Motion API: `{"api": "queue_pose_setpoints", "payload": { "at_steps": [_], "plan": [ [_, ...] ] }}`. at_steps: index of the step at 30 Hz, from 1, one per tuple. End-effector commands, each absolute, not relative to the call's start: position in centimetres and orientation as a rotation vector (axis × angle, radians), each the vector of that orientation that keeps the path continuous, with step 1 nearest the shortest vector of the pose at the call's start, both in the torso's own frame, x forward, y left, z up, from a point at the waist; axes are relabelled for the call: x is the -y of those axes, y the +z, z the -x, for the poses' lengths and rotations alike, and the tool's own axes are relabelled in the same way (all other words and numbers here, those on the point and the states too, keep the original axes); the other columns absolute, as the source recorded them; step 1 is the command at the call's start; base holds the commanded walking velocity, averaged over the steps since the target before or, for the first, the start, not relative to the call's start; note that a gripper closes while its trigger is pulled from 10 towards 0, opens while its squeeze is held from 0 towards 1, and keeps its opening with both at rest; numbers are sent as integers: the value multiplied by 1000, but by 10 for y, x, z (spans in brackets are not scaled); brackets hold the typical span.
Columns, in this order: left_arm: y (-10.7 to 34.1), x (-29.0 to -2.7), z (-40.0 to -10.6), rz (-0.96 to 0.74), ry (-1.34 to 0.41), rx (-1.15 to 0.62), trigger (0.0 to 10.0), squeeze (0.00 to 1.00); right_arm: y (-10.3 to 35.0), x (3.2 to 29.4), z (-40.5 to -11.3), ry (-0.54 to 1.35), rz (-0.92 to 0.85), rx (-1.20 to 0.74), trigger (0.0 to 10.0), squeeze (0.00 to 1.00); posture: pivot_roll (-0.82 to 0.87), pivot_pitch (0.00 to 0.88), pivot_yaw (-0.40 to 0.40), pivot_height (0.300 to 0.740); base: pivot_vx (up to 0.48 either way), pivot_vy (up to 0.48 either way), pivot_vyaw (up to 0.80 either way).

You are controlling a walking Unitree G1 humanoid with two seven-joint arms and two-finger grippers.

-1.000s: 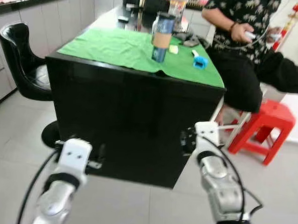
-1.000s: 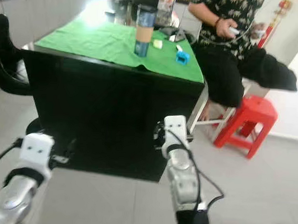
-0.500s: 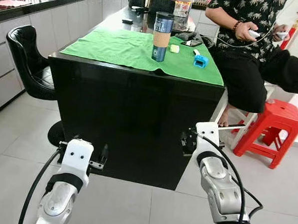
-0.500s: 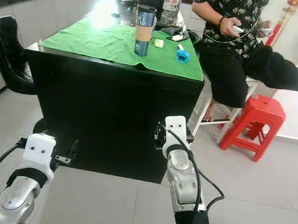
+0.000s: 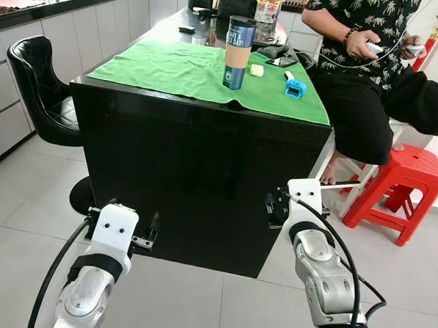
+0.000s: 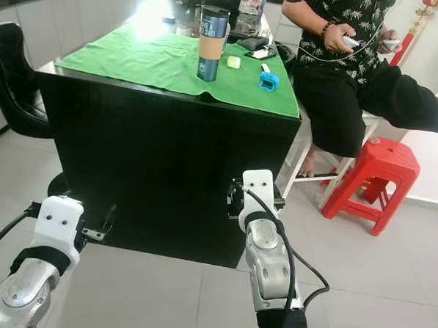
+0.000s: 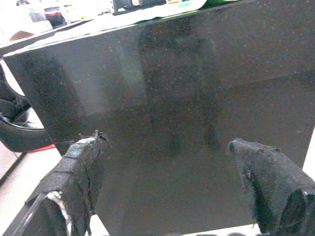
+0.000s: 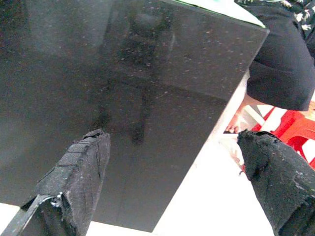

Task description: Building children table

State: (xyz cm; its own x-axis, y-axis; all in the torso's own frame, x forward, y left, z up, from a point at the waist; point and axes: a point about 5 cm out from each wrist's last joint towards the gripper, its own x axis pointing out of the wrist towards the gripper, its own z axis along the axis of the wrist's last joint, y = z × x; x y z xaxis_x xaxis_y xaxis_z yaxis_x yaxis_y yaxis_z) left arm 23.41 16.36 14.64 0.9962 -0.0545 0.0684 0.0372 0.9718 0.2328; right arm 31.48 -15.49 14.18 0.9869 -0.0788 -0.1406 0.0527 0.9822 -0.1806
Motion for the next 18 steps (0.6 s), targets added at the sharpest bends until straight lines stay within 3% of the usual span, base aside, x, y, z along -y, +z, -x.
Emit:
{"api": "queue_pose_setpoints", "payload": {
  "at_steps": [1, 7, 18],
  "plan": [
    [141, -161, -233, -236, -65, 49, 10000, 0, 138, 159, -314, -76, 186, -163, 10000, 0, 70, 0, -114, 740, 0, 0, 0],
    [141, -161, -233, -235, -67, 48, 10000, 0, 138, 159, -314, -76, 185, -163, 10000, 0, 69, 0, -115, 740, 0, 0, 0],
    [142, -162, -233, -227, -63, 48, 10000, 0, 138, 160, -315, -79, 183, -165, 10000, 0, 69, 0, -118, 740, 0, -480, 0]
  ]
}}
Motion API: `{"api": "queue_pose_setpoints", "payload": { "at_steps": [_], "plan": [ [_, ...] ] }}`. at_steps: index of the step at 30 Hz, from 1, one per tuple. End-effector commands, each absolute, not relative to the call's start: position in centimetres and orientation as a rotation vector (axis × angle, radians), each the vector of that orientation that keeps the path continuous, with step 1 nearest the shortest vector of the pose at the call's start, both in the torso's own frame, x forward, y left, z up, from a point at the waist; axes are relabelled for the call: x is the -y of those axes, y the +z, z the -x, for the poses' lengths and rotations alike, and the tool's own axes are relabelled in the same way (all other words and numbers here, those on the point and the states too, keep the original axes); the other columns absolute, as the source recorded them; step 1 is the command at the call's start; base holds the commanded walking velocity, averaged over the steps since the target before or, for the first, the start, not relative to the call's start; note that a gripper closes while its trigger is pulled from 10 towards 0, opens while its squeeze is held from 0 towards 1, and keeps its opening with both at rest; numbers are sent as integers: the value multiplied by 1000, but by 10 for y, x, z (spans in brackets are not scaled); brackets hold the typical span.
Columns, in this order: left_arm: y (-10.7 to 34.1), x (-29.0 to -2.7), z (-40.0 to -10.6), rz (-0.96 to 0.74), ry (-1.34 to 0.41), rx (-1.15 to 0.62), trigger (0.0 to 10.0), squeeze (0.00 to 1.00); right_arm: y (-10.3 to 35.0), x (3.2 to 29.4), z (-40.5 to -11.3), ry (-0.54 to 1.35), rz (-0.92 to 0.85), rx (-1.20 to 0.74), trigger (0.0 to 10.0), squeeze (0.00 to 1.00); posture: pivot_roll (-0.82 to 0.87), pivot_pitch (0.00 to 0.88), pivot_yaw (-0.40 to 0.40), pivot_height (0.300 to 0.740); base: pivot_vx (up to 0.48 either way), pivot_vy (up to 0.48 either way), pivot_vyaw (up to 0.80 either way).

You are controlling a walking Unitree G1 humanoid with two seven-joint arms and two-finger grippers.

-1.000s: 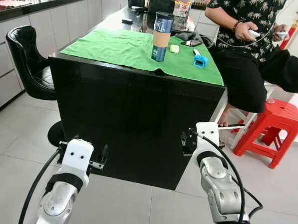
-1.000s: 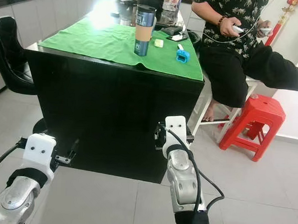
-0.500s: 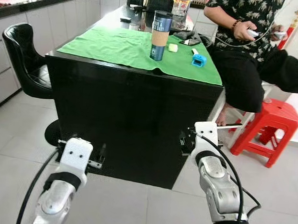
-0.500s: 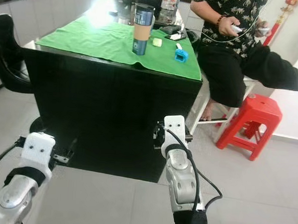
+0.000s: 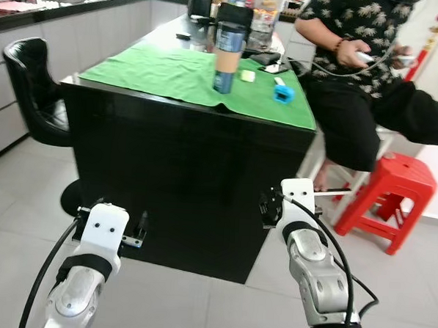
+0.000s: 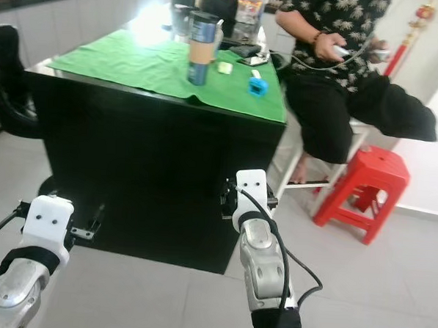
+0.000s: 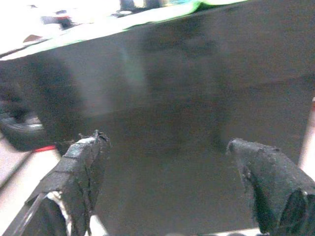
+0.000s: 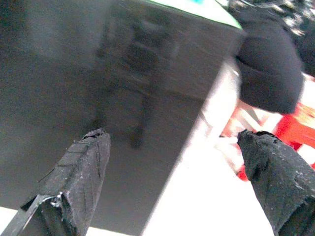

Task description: Building children table

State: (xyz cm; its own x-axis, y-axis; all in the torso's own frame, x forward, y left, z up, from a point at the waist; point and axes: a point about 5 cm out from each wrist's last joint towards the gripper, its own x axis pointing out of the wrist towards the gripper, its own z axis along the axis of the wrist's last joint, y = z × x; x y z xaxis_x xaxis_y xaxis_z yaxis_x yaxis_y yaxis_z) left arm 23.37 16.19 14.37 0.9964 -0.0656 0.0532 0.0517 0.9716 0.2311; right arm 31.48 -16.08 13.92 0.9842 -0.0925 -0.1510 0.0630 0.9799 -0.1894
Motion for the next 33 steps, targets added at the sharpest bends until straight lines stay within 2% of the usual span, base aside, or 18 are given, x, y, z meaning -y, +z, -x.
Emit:
{"api": "queue_pose_setpoints", "payload": {
  "at_steps": [1, 27, 33],
  "plan": [
    [142, -162, -233, -227, -63, 48, 10000, 0, 138, 160, -315, -79, 183, -164, 10000, 0, 69, 0, -118, 740, 0, -480, 0],
    [143, -161, -234, -219, -74, 51, 10000, 0, 139, 161, -315, -88, 184, -166, 10000, 0, 65, 0, -118, 740, 0, -480, 0],
    [143, -161, -234, -218, -77, 51, 10000, 0, 138, 162, -315, -92, 183, -167, 10000, 0, 65, 0, -117, 740, 0, 0, 0]
  ]
}}
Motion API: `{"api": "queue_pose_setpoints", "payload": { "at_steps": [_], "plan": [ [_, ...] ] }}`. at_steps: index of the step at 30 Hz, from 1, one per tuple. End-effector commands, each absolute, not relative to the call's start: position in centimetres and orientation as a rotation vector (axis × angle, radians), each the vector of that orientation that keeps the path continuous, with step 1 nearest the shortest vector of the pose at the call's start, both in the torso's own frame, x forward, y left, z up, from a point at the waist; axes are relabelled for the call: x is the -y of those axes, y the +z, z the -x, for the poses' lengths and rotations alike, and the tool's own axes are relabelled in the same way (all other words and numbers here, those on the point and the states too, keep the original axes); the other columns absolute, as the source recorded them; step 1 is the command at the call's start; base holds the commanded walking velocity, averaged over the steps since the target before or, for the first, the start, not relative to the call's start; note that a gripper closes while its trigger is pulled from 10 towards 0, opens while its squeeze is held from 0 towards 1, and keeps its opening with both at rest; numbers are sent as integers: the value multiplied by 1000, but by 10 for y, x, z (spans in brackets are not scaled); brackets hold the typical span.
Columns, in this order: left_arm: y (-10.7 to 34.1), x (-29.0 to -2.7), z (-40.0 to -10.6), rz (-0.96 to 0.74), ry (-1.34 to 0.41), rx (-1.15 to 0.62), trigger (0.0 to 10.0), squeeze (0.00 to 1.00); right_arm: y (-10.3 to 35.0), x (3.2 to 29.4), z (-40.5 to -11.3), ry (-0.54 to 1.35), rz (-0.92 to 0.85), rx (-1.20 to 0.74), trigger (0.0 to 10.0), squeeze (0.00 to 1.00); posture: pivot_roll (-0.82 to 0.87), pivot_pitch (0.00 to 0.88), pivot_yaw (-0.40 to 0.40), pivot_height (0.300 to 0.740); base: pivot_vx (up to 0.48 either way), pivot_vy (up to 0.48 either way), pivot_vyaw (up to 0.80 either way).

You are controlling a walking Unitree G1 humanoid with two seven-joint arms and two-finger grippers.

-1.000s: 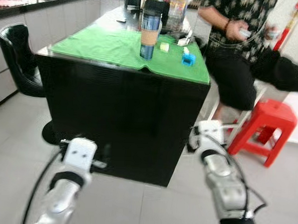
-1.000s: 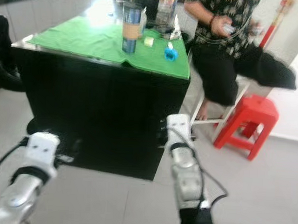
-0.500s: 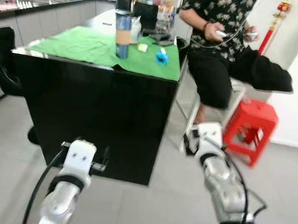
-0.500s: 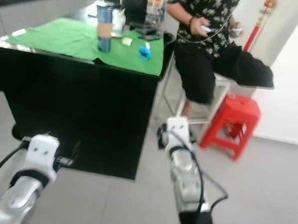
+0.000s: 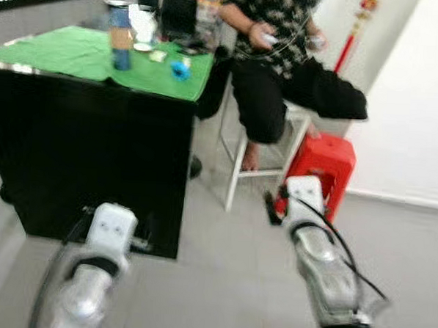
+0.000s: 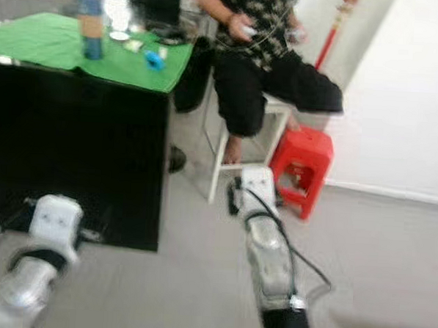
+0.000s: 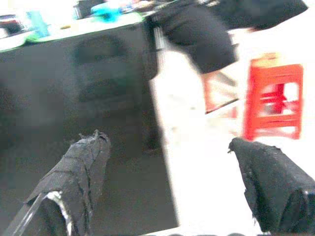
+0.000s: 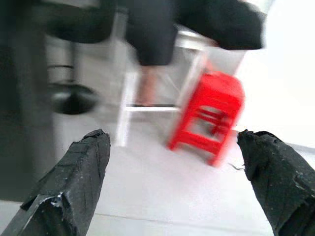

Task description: Building children table

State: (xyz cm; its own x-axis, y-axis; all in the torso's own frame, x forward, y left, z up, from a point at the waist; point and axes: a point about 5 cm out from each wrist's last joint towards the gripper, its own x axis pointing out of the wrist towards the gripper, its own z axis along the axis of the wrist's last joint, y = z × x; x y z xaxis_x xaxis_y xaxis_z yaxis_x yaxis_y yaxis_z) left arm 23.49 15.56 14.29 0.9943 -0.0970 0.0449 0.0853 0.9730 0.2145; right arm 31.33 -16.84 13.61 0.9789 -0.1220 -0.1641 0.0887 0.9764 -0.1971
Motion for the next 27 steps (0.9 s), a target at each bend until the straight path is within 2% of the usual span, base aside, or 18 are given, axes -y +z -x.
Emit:
{"api": "queue_pose_setpoints", "payload": {
  "at_steps": [1, 3, 16, 18, 24, 27],
  "plan": [
    [143, -161, -234, -218, -77, 51, 10000, 0, 138, 162, -315, -92, 183, -167, 10000, 0, 65, 0, -117, 740, 0, 0, 0],
    [143, -161, -234, -218, -78, 51, 10000, 0, 138, 162, -315, -92, 183, -168, 10000, 0, 66, 0, -117, 740, 0, -480, 0],
    [144, -161, -234, -217, -80, 56, 10000, 0, 138, 162, -315, -92, 182, -169, 10000, 0, 68, 0, -115, 740, 0, 0, 0],
    [144, -161, -234, -217, -81, 56, 10000, 0, 137, 162, -315, -92, 182, -169, 10000, 0, 68, 0, -115, 740, 0, -480, 0],
    [144, -161, -234, -214, -83, 57, 10000, 0, 137, 162, -315, -94, 183, -171, 10000, 0, 69, 0, -115, 740, 0, 0, 0],
    [143, -161, -234, -213, -83, 57, 10000, 0, 137, 162, -315, -92, 185, -170, 10000, 0, 70, 0, -118, 740, 0, -480, 0]
  ]
}}
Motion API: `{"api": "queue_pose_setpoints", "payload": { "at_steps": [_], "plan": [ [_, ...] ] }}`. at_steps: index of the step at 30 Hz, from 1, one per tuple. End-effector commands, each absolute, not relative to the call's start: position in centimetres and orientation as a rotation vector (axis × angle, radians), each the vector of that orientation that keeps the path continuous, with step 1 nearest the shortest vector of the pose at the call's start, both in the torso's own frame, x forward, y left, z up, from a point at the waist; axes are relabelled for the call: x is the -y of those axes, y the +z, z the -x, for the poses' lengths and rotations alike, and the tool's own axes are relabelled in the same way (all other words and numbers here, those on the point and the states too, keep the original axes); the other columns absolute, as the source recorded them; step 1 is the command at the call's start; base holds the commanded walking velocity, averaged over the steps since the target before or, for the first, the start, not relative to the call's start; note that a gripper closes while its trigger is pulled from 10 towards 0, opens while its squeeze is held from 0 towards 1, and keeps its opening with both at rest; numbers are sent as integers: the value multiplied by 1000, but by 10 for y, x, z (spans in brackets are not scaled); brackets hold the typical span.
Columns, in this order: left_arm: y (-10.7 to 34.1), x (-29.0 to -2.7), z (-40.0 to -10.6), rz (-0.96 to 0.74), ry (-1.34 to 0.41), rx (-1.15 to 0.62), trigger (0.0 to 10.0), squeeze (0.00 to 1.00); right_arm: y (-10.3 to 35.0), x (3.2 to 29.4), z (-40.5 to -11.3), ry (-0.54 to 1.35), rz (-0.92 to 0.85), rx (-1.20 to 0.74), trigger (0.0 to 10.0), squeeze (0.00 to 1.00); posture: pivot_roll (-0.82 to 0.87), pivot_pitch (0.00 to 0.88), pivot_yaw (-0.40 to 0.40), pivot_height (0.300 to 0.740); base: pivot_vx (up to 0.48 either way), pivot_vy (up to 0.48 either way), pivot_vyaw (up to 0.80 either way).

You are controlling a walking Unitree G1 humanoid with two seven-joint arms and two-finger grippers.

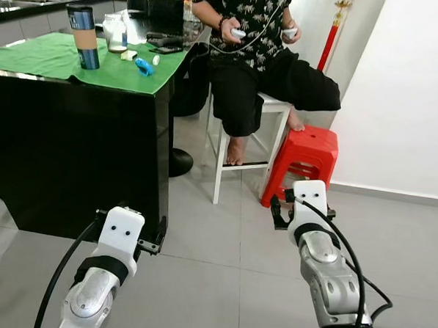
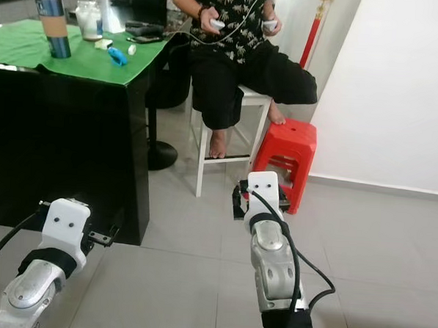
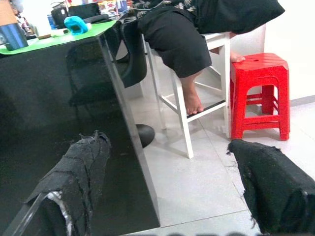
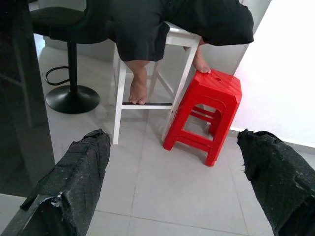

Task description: Building children table

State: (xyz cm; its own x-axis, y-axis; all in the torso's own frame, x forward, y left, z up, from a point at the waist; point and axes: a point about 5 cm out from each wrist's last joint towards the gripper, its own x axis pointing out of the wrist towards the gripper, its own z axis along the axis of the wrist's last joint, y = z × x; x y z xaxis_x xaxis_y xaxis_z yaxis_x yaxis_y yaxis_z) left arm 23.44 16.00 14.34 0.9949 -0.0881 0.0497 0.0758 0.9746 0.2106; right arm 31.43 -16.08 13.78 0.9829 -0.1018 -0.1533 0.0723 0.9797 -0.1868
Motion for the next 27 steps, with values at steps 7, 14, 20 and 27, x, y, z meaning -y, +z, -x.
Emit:
{"api": "queue_pose_setpoints", "payload": {
  "at_steps": [7, 14, 20, 27],
  "plan": [
    [143, -160, -233, -211, -85, 59, 10000, 0, 136, 162, -315, -89, 187, -170, 10000, 0, 71, 0, -120, 740, 0, -480, 0],
    [143, -158, -234, -206, -91, 61, 10000, 0, 136, 162, -316, -89, 188, -169, 10000, 0, 69, 0, -117, 740, 0, -480, 0],
    [143, -158, -233, -204, -95, 64, 10000, 0, 135, 162, -316, -89, 189, -170, 10000, 0, 72, 0, -118, 740, 0, -480, 0],
    [146, -158, -233, -194, -89, 83, 10000, 0, 136, 163, -317, -90, 188, -168, 10000, 0, 76, 0, -119, 740, 0, -466, 0]
  ]
}}
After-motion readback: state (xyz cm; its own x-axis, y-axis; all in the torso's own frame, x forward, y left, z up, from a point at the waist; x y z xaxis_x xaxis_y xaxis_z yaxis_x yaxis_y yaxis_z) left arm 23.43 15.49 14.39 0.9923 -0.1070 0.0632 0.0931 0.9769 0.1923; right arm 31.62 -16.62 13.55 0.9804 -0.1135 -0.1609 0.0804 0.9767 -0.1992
